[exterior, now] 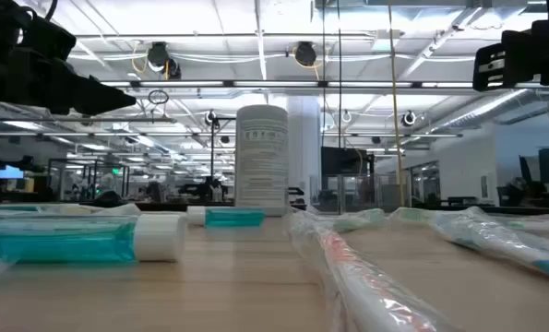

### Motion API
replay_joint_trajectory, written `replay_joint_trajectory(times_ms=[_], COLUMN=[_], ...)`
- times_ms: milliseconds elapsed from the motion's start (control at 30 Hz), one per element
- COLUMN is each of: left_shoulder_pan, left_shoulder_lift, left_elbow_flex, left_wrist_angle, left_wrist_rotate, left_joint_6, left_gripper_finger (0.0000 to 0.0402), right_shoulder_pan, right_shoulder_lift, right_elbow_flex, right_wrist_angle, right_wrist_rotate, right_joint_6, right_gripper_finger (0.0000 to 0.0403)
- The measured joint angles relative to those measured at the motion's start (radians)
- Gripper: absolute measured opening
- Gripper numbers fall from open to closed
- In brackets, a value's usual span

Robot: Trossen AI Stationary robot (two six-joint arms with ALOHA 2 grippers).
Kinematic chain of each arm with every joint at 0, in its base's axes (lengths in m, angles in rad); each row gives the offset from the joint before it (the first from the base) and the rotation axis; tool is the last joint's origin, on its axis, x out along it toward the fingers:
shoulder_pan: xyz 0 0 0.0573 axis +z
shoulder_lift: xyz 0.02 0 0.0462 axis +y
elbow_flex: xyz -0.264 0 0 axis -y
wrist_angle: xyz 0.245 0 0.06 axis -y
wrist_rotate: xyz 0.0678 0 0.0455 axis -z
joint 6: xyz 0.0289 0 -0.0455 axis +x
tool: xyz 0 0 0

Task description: Pick & Place toothbrushing station

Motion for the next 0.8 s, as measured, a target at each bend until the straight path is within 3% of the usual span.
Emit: replay_joint_trajectory(times_ms=[567,800], left_shoulder_pan=[0.0,0.0], left_shoulder_lift=[0.0,0.0], left_elbow_flex=[0.0,0.0], left_wrist_angle=[0.0,0.012], left_wrist_rotate=[0.0,0.0], left_joint_6=[-0.033,-0.178], left_gripper_finger=[0.0271,0.0271], right_shoulder_pan=[0.0,0.0], right_shoulder_lift=[0.0,0.0], right_elbow_flex=[0.0,0.0], right_wrist_angle=[0.021,0.091], right_wrist_rotate=[0.001,0.001], right_joint_6=[-0.012,-0.129], right_gripper_finger=[0.01,0.01])
